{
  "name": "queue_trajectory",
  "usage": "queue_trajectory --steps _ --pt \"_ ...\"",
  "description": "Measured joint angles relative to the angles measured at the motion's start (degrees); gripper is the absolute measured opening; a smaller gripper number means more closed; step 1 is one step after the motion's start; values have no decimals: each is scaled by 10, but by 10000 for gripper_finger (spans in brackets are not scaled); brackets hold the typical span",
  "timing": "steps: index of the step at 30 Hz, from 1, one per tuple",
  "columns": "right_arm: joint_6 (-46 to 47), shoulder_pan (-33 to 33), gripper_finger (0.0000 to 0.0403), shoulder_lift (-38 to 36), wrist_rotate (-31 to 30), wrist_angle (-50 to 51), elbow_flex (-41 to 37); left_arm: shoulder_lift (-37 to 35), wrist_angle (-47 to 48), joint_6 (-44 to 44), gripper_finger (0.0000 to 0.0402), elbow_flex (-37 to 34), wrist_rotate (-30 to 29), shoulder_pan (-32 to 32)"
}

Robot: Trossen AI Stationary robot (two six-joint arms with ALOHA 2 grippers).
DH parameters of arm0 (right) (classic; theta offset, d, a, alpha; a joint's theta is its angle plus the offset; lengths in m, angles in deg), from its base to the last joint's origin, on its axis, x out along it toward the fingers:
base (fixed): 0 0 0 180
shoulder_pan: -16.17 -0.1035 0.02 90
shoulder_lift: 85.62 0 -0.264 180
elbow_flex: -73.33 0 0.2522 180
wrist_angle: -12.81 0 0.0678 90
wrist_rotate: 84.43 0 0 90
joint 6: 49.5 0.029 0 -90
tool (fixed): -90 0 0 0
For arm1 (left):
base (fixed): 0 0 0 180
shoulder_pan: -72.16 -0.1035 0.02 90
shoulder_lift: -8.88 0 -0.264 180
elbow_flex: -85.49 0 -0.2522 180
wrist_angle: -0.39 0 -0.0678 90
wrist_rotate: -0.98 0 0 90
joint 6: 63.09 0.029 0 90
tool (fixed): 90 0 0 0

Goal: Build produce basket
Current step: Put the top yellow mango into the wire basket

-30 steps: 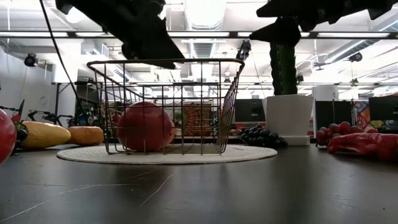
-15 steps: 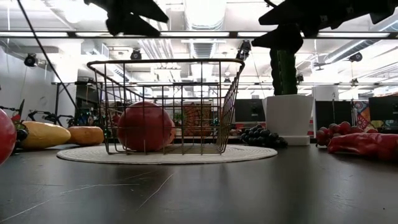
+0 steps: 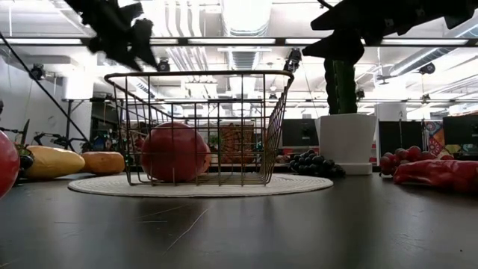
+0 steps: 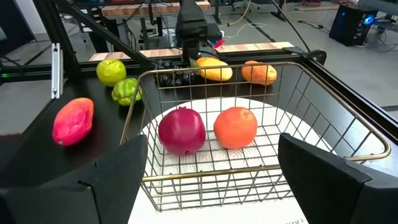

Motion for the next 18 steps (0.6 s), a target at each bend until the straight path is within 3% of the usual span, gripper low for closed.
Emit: queue_trajectory --steps 3,7,18 --pt "3 0 341 0 0 0 0 26 72 -19 301 0 77 -82" --pt "3 0 341 0 0 0 0 88 160 -33 301 -2 100 -147" --pt "3 0 341 0 0 2 0 251 204 16 301 -2 141 -160"
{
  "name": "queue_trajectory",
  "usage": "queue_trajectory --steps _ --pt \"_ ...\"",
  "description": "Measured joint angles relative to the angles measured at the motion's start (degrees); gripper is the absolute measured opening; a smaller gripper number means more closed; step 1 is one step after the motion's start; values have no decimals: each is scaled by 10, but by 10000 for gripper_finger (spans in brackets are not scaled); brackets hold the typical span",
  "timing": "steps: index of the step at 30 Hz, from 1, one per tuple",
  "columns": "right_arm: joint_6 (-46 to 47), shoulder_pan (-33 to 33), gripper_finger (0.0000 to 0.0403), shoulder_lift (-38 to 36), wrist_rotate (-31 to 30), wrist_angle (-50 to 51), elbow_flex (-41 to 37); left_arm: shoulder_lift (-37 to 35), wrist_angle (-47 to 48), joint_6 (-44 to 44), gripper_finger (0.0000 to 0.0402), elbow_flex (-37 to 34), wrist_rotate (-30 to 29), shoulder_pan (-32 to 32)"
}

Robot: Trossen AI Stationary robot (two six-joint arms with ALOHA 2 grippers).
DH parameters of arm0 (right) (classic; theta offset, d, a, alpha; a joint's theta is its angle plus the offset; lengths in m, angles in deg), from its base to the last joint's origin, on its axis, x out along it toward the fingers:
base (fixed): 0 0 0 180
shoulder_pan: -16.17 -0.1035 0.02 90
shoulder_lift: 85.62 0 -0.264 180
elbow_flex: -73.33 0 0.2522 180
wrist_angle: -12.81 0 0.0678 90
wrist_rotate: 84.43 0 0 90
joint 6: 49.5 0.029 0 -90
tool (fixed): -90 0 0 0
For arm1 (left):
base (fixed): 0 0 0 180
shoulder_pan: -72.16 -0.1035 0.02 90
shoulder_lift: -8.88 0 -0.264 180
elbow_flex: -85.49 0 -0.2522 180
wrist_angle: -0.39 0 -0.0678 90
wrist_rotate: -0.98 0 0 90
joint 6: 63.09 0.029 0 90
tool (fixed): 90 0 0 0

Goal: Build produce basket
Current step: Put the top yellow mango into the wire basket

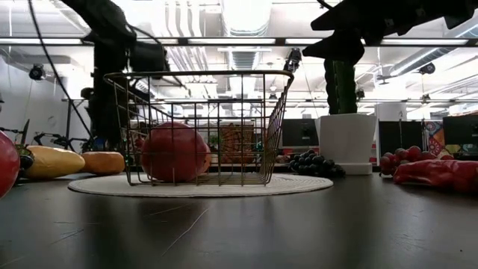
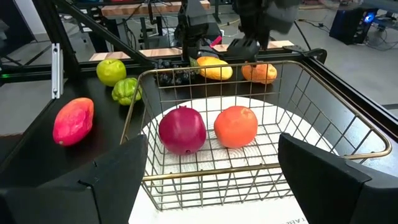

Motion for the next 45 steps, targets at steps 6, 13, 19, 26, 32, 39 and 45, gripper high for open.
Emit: queue_trajectory --steps 6,13,19,26,32,39,45 --pt "-5 0 341 0 0 0 0 51 1 13 301 0 0 -1" --pt "11 0 341 0 0 4 0 85 -1 18 301 -1 -4 -10" --pt "23 0 341 0 0 11 0 104 -4 32 266 -1 -14 -10" --pt "24 0 341 0 0 14 0 111 -3 30 181 0 -17 -10" --pt "19 0 341 0 1 16 0 64 -3 25 172 8 -68 -3" --pt "17 0 341 0 0 5 0 -67 -28 21 177 56 -119 65" --pt "11 0 341 0 0 -20 0 -177 -211 91 177 57 -118 195"
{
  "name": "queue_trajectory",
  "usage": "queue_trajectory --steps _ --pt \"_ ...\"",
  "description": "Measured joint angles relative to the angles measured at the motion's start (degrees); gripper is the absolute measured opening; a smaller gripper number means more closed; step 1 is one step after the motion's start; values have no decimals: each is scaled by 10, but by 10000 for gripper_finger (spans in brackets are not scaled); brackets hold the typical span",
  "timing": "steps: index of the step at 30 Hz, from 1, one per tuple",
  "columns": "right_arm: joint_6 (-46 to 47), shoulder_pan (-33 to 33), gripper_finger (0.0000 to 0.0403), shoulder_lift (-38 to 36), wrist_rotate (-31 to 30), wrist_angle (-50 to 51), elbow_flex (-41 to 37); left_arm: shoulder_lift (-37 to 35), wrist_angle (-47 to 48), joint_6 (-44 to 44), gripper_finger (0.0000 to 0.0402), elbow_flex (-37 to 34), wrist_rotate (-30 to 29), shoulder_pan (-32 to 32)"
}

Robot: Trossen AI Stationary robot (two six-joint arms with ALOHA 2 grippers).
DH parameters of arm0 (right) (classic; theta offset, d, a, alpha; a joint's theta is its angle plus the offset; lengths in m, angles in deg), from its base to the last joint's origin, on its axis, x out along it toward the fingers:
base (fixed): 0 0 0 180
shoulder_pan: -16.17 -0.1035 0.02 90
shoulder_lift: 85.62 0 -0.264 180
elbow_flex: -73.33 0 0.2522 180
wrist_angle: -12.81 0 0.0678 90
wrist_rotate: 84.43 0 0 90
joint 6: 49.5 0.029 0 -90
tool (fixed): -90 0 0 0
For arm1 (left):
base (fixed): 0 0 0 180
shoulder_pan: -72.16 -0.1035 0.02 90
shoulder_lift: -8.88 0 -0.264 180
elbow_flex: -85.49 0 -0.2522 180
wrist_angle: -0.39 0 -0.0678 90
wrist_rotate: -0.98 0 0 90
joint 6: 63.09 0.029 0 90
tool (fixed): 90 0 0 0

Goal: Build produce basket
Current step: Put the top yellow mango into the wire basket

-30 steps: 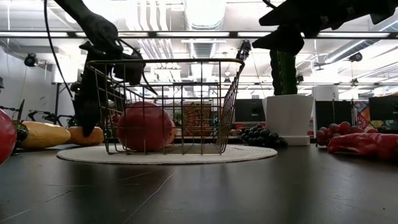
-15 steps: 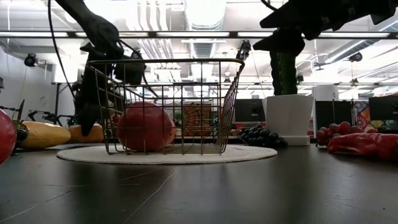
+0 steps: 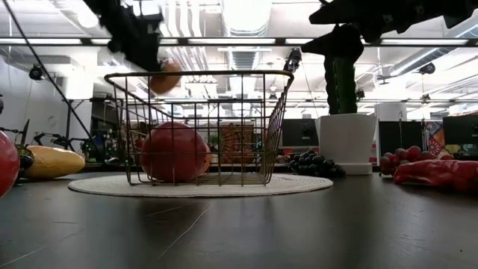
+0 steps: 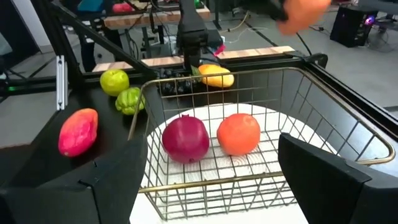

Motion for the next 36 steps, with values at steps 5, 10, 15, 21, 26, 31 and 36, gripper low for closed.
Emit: queue_trajectory --steps 5,10,15,21,26,31,36 --pt "-2 0 341 0 0 -6 0 -37 -156 51 178 -25 0 111" --pt "-46 0 341 16 0 -77 -1 -17 -330 124 178 -68 2 189" --pt "-104 0 341 64 0 -210 0 34 -472 174 178 -97 10 220" --pt "-160 0 341 94 0 -258 43 108 -580 209 178 -98 45 222" --pt "-188 1 341 99 -1 -231 91 157 -655 221 178 -98 49 222" --pt "-195 9 341 99 -1 -180 126 189 -714 222 178 -98 52 222" --pt "-191 19 341 103 -1 -165 136 206 -744 223 178 -98 52 221"
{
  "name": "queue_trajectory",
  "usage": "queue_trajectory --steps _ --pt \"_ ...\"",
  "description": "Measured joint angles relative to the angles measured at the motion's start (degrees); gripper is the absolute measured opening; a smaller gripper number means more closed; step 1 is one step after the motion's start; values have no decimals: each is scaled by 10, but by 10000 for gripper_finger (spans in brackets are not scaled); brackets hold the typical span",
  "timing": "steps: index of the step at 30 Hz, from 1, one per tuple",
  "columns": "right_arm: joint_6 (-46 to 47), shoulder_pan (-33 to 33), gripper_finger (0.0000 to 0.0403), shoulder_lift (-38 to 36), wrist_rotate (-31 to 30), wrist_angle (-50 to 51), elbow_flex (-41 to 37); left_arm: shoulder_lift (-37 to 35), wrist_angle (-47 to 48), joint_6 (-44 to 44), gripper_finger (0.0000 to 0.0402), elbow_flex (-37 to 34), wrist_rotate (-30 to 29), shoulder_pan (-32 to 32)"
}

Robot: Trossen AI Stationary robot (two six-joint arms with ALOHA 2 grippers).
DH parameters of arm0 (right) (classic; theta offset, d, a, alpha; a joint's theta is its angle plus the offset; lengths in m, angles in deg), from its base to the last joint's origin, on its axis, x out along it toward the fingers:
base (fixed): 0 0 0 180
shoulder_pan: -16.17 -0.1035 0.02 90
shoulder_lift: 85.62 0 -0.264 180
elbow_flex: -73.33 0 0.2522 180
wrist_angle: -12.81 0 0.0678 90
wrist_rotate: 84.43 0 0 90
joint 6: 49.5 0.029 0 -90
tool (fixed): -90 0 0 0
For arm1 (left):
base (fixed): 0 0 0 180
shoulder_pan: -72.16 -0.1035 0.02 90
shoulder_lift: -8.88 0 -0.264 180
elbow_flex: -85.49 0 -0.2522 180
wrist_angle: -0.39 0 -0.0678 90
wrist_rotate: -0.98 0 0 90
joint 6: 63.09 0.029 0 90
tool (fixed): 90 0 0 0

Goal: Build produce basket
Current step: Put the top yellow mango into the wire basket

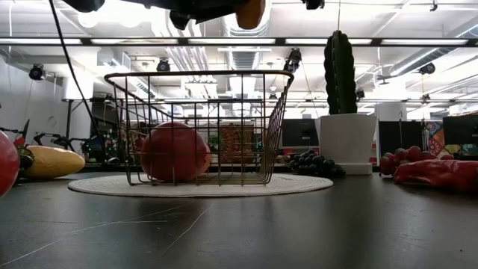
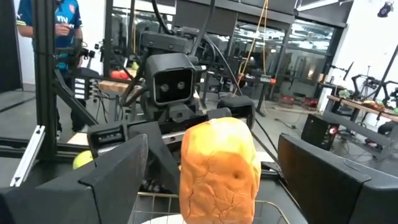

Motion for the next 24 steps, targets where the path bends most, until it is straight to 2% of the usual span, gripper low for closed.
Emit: queue_trajectory --steps 10,19,24 --pt "10 14 340 17 1 24 19 37 -13 3 178 12 4 -8" --pt "19 17 338 19 1 233 109 43 -13 1 178 13 4 -15" --pt "26 20 318 19 1 322 143 41 -13 1 178 13 4 -15"
